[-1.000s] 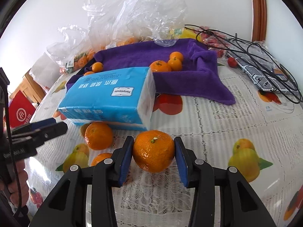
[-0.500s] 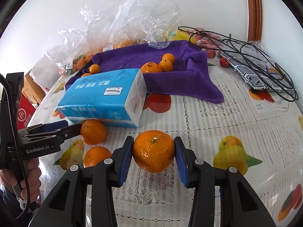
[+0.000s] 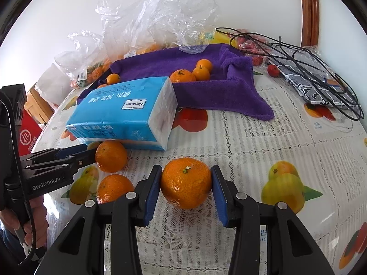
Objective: Organize fruits
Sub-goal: 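Grasp the small yellow-brown fruit with the left gripper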
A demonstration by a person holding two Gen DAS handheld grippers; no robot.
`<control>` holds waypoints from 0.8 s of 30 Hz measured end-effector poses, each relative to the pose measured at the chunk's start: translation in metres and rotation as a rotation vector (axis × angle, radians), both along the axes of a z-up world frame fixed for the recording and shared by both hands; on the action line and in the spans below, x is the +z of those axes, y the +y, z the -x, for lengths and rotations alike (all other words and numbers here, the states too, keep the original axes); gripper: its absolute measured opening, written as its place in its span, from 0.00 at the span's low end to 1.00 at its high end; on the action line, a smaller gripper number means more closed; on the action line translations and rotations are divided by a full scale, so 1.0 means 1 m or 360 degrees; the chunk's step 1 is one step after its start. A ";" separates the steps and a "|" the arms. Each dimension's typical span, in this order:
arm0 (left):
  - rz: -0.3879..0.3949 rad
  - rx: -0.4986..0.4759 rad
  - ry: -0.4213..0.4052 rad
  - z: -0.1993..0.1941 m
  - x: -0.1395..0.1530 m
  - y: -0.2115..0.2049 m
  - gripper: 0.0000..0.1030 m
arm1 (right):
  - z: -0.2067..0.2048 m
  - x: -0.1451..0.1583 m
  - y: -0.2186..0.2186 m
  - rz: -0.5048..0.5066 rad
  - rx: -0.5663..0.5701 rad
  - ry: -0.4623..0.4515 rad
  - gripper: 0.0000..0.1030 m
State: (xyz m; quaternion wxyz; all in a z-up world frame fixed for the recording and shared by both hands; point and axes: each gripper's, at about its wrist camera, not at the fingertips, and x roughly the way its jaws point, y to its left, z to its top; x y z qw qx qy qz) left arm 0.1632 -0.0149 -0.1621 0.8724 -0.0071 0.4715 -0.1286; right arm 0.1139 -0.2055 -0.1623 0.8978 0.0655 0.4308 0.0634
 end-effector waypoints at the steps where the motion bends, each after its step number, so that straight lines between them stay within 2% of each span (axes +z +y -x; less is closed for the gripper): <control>1: 0.0003 0.0004 -0.0001 0.000 0.000 0.001 0.29 | 0.000 0.000 0.000 0.0001 0.0000 0.0001 0.42; 5: 0.0024 0.0001 -0.0004 -0.003 -0.001 0.002 0.30 | -0.001 -0.001 0.001 -0.0002 0.0009 0.0000 0.42; 10: -0.0014 0.0005 -0.0045 -0.002 -0.002 -0.001 0.30 | -0.001 -0.005 0.004 0.0015 0.0028 -0.0010 0.42; 13: -0.0049 0.0017 -0.0075 0.000 -0.003 -0.002 0.26 | -0.001 -0.009 0.004 0.0010 0.0028 -0.0023 0.42; 24: -0.0089 0.0031 -0.0149 0.006 -0.004 -0.005 0.25 | -0.008 -0.015 0.007 0.0024 0.0016 -0.0023 0.42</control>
